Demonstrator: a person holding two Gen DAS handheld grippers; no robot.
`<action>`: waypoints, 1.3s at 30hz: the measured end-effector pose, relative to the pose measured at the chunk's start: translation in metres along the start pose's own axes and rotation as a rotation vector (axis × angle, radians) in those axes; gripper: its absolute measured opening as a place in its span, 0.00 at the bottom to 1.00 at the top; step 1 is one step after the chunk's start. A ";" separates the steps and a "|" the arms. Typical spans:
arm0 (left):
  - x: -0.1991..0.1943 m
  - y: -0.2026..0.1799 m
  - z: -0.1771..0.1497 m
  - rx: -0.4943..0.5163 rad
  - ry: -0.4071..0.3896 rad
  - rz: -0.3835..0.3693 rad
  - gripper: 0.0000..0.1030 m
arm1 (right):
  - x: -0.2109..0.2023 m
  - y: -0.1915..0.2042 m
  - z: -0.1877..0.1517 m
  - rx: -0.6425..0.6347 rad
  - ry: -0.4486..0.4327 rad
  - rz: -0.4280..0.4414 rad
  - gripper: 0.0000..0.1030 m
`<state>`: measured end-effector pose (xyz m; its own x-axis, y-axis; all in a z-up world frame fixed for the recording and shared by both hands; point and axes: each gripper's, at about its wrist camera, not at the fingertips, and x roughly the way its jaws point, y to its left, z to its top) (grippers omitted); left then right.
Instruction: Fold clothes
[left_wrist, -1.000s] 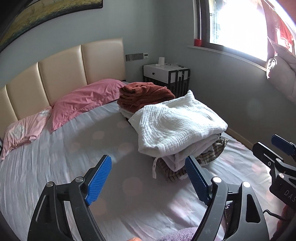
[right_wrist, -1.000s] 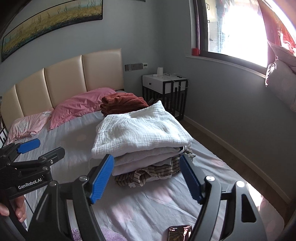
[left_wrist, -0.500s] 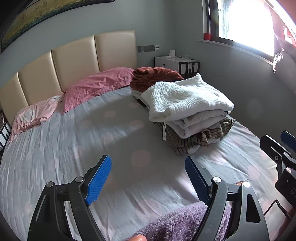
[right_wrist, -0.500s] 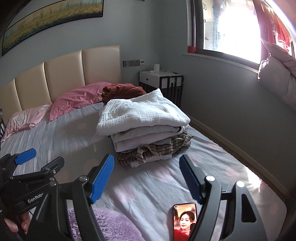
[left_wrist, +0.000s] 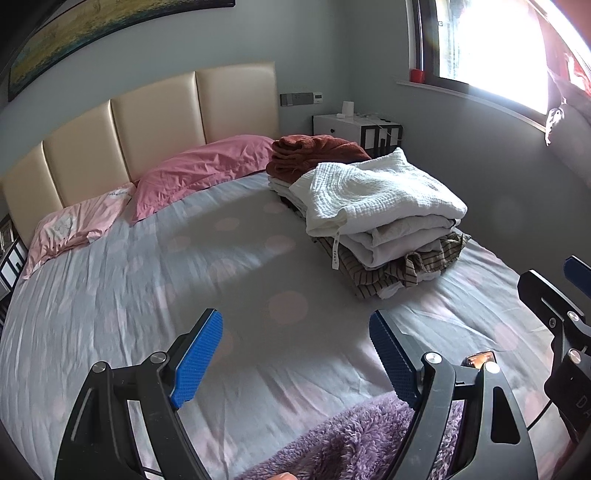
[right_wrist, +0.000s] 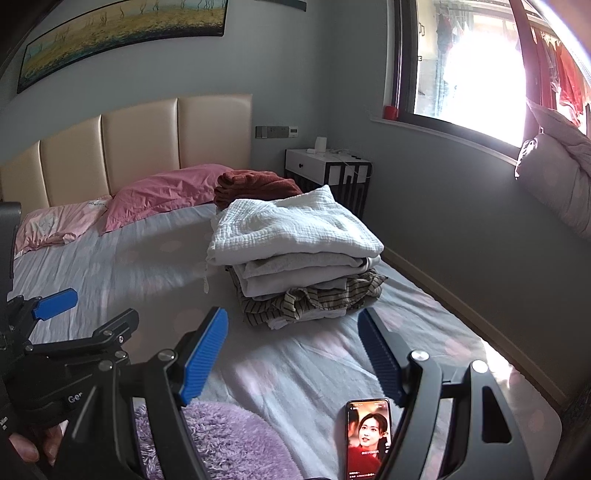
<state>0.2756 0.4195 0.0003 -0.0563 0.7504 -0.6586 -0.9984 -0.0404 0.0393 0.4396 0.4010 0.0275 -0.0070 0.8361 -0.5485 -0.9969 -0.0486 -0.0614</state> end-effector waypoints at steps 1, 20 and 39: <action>-0.001 0.001 0.000 0.000 0.000 0.000 0.80 | -0.001 0.001 0.000 -0.001 -0.003 0.000 0.70; -0.004 0.002 -0.005 0.008 0.005 -0.004 0.80 | -0.009 0.009 -0.002 -0.016 -0.012 0.005 0.70; -0.005 -0.006 -0.006 0.021 0.006 -0.016 0.80 | -0.008 0.005 -0.006 -0.004 -0.006 0.000 0.70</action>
<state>0.2822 0.4118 -0.0014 -0.0407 0.7468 -0.6638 -0.9989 -0.0148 0.0446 0.4351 0.3909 0.0260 -0.0078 0.8392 -0.5438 -0.9966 -0.0511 -0.0646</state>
